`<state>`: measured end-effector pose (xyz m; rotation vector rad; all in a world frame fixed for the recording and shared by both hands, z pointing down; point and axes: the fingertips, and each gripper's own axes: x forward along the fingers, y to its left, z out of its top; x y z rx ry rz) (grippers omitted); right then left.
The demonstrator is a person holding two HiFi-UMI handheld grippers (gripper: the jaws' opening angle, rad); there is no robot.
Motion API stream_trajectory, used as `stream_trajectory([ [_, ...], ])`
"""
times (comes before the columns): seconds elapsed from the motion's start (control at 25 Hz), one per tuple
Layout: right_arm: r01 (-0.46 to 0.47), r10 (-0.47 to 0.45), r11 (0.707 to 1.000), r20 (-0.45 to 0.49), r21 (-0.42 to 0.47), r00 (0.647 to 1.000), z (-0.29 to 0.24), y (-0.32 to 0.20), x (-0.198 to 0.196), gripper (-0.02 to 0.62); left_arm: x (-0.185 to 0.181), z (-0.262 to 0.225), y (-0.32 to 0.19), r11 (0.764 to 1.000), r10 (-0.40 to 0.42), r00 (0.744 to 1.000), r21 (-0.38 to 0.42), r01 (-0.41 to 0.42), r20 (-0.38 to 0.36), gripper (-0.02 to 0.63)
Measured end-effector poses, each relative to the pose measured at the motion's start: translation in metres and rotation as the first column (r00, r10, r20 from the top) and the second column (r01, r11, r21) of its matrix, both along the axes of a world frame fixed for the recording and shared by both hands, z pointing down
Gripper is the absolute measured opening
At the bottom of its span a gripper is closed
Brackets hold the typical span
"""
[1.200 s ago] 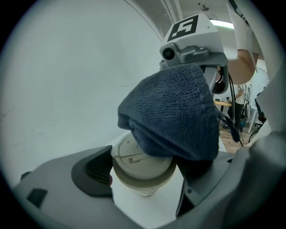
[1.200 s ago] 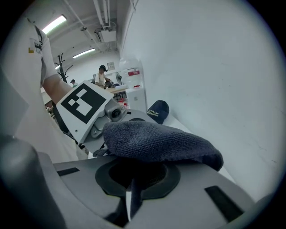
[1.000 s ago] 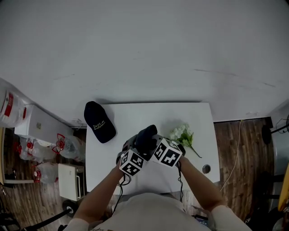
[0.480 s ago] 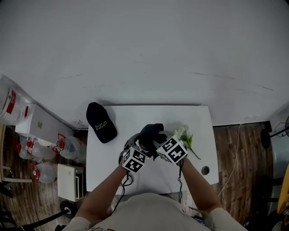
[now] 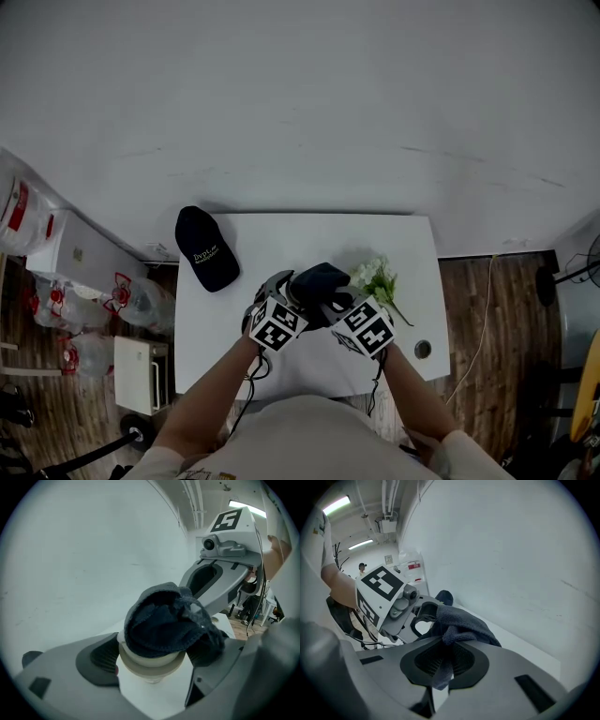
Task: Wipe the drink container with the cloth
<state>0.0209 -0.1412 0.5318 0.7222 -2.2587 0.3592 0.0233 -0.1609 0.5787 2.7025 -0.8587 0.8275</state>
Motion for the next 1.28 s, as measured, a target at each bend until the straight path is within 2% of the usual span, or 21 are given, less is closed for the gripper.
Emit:
stream_trajectory([
  [0.12,0.055,-0.055,0.998,0.021,-0.024,0.998,0.000,0.005,-0.007,0.043,0.001,0.000,0.003,0.999,0.035,0.999,-0.003,-0.035,0.012,0.434],
  [0.32,0.113,-0.113,0.994,0.045,0.003,0.993,-0.002,0.002,-0.027,0.043,0.001,0.000,0.005,0.999,0.048,0.999,0.013,-0.048,0.015,0.434],
  [0.4,0.122,-0.124,0.992,0.051,0.042,0.991,-0.003,-0.003,-0.039,0.043,0.001,0.000,0.006,0.999,0.037,0.999,0.024,-0.037,0.008,0.434],
  [0.48,0.129,-0.132,0.985,0.022,0.119,0.991,-0.006,-0.011,-0.047,0.044,0.000,0.000,0.006,0.999,0.019,1.000,0.028,-0.019,0.000,0.434],
  [0.56,0.093,-0.097,0.982,0.014,0.165,0.995,-0.006,-0.023,-0.047,0.044,-0.001,-0.001,0.005,0.999,0.010,1.000,0.031,-0.010,-0.010,0.434],
  [0.68,-0.026,0.015,0.989,0.072,0.147,0.997,0.000,-0.041,-0.034,0.044,-0.001,0.000,0.007,0.999,0.025,1.000,0.048,-0.024,-0.006,0.434],
  [0.76,-0.059,0.045,0.988,0.095,0.145,0.994,-0.002,-0.046,-0.030,0.044,-0.001,0.001,0.007,0.999,0.020,1.000,0.046,-0.019,-0.012,0.434],
  [0.88,-0.097,0.087,0.981,0.063,0.170,0.994,-0.005,-0.051,-0.019,0.044,-0.002,0.001,0.002,1.000,0.007,0.999,0.029,-0.006,-0.036,0.434],
  [0.96,-0.125,0.117,0.980,0.058,0.156,0.991,-0.005,-0.048,-0.008,0.043,-0.001,0.000,0.002,1.000,0.003,0.999,0.020,-0.002,-0.049,0.434],
  [1.08,-0.125,0.123,0.982,0.024,0.138,0.992,-0.004,-0.034,0.005,0.043,-0.001,0.001,0.002,1.000,-0.006,0.997,0.005,0.006,-0.071,0.434],
  [1.28,-0.039,0.039,0.997,0.003,0.065,0.999,-0.004,0.002,0.000,0.043,-0.003,0.005,0.002,0.999,-0.020,0.995,-0.045,0.016,-0.096,0.436],
])
